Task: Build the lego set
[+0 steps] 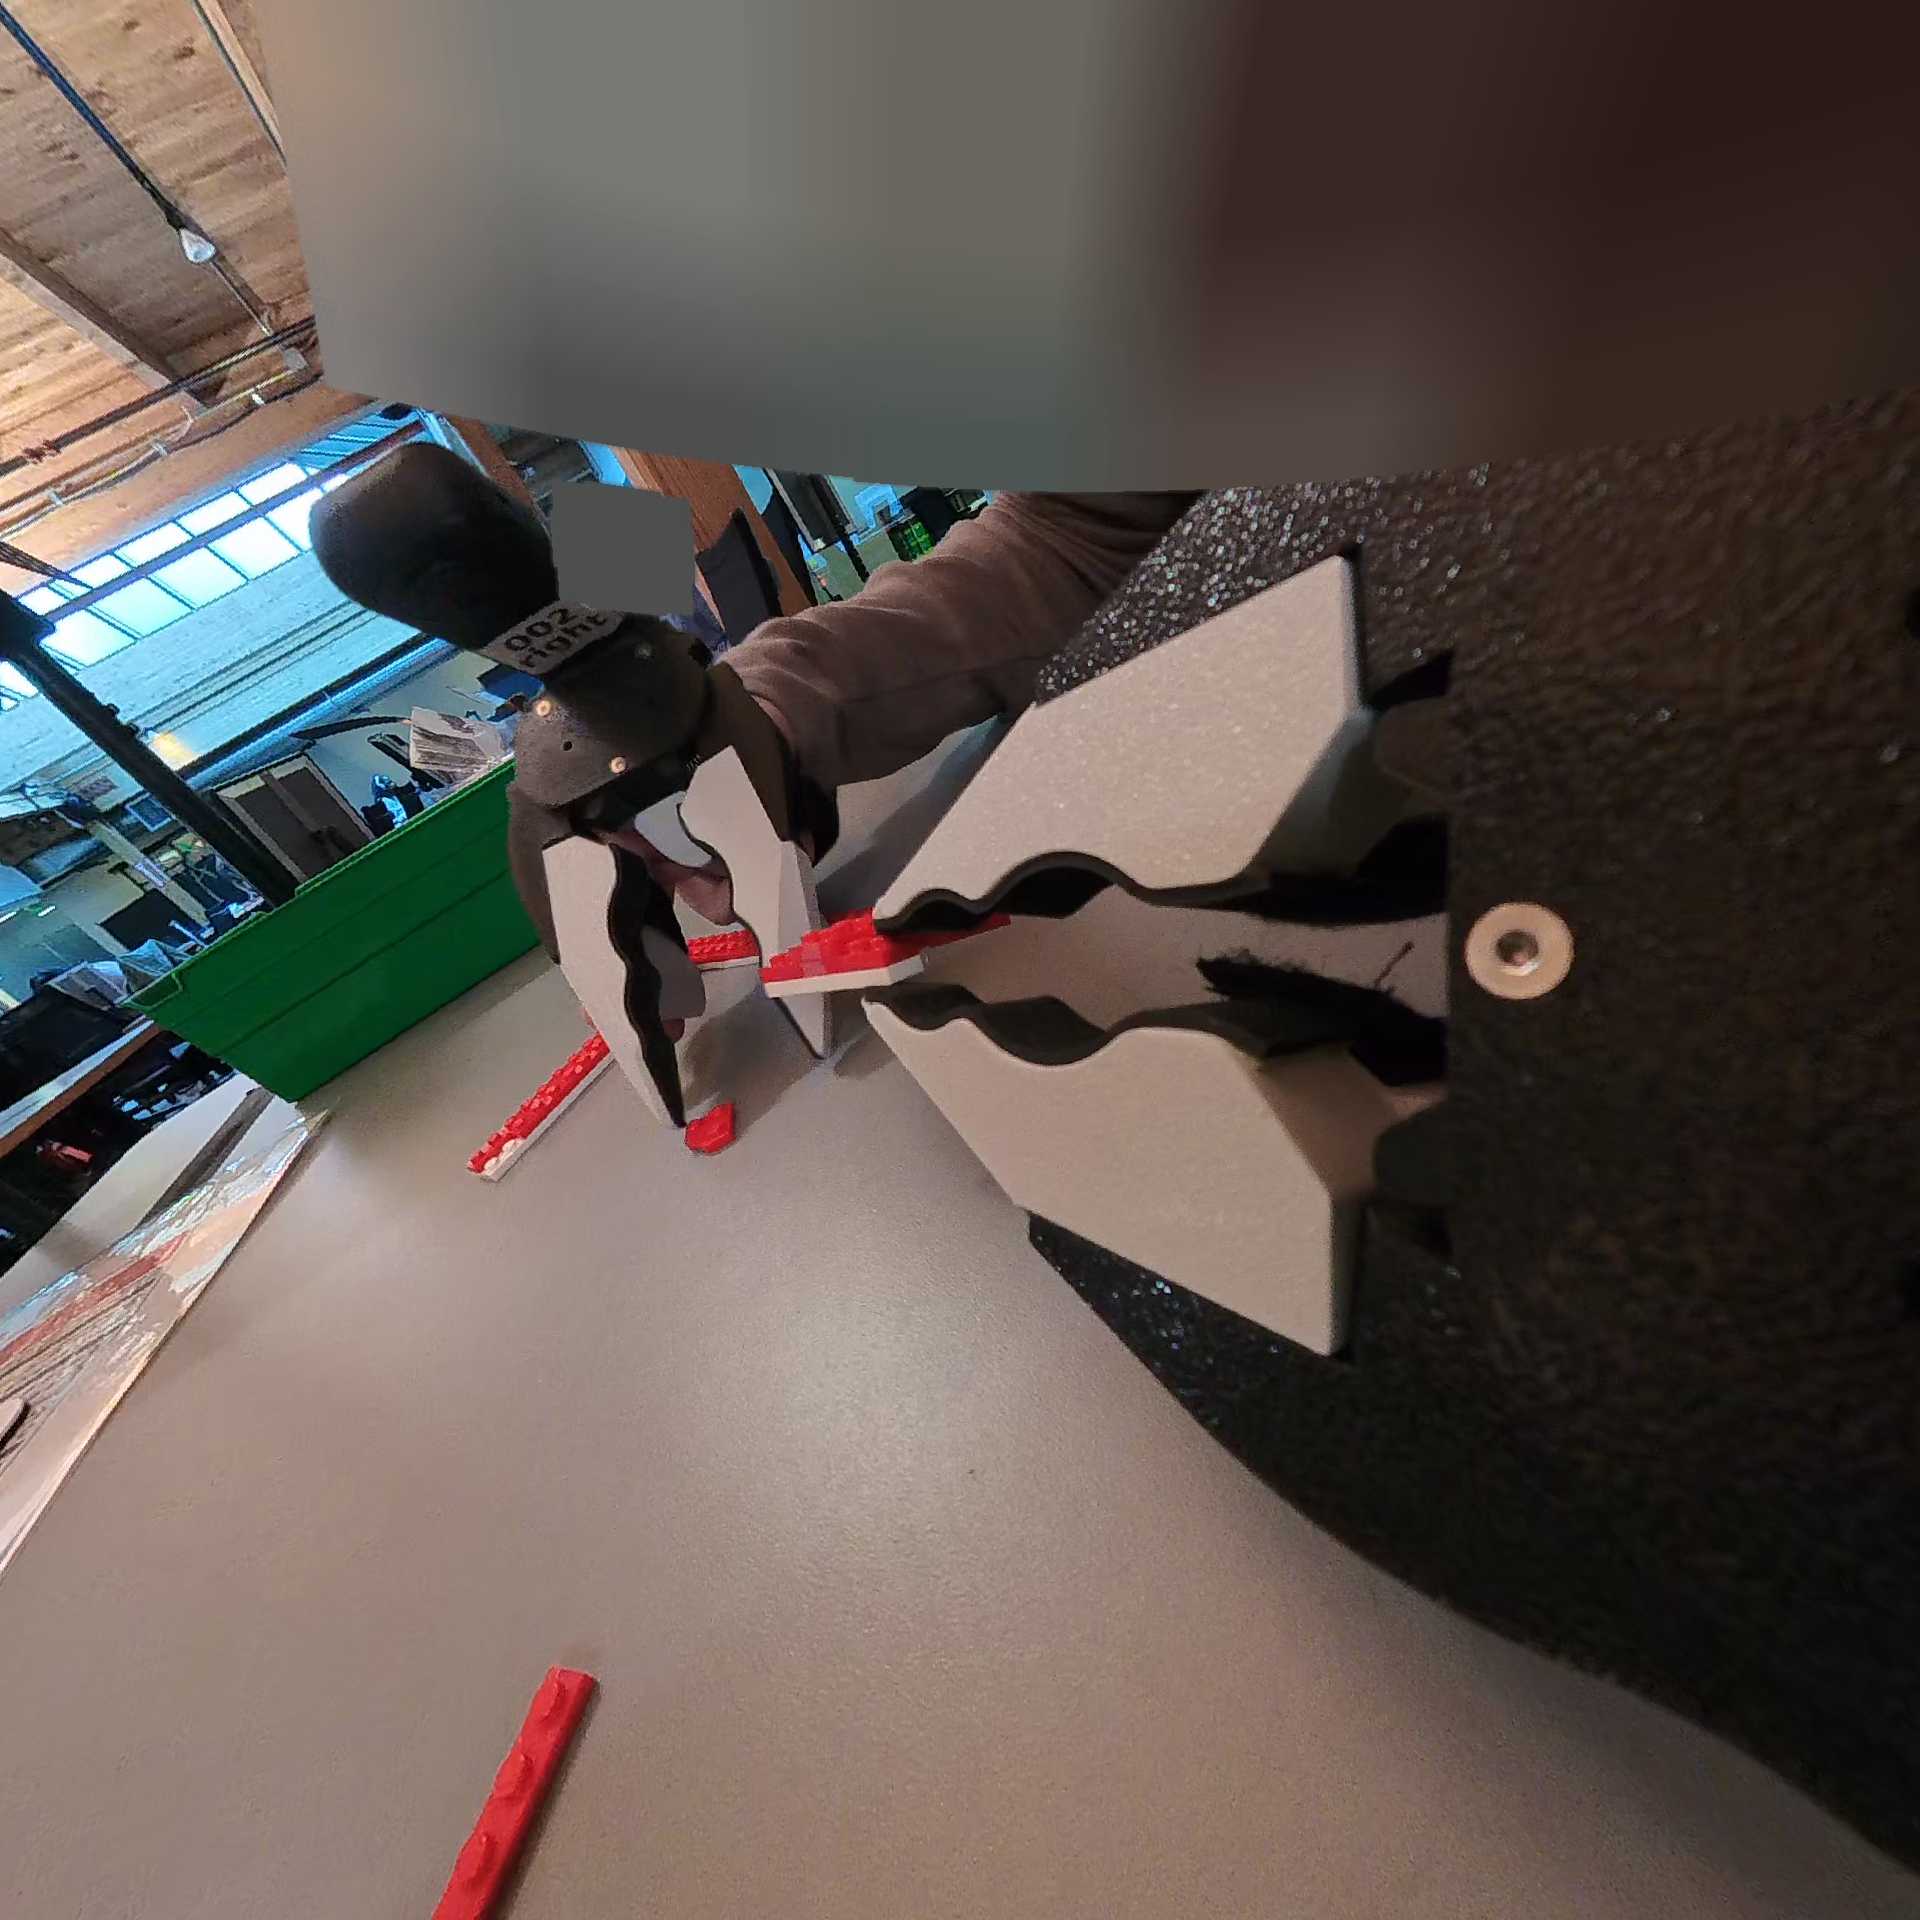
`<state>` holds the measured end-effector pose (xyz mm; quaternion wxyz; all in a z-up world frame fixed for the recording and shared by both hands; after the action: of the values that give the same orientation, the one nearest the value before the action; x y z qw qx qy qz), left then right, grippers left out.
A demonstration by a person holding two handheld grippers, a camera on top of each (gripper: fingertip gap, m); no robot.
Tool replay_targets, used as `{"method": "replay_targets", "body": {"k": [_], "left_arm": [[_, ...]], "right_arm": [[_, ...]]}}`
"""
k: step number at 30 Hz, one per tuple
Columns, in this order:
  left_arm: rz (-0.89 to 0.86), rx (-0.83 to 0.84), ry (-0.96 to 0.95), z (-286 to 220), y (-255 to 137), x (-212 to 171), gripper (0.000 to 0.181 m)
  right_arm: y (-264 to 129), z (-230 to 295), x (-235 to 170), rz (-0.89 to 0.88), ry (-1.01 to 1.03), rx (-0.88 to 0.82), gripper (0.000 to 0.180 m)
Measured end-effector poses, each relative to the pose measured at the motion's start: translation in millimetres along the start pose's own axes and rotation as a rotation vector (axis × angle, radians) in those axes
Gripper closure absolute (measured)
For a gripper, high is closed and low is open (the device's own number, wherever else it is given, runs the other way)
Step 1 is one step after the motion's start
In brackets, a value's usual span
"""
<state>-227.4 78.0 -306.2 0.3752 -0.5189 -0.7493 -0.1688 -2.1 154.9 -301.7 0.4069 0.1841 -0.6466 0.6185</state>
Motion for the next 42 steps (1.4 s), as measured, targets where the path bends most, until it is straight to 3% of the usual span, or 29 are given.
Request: {"method": "replay_targets", "body": {"k": [8,20,42], "left_arm": [[0.005,0.002,0.000,0,0,0,0.174],[0.008,0.002,-0.002,0,1,0,0.174],[0.011,-0.002,-0.006,1,0,0,0.174]], "right_arm": [[0,-7,4,0.025,0.006,0.001,0.138],[-5,10,-3,0.083,-0.020,0.137,0.148],[2,1,2,0.057,-0.022,0.075,0.146]]}}
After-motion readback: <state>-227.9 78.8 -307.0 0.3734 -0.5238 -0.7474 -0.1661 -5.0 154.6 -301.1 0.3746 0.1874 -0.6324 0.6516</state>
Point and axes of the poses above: each gripper's, where its closed fingertips meet, y out along the fingers, x out of its top, z = x × y across the jaws, the point moved 10 cm from there along -y, back along the fingers, and after that the axes turned 8 degrees about y, right-handed, at the moved point
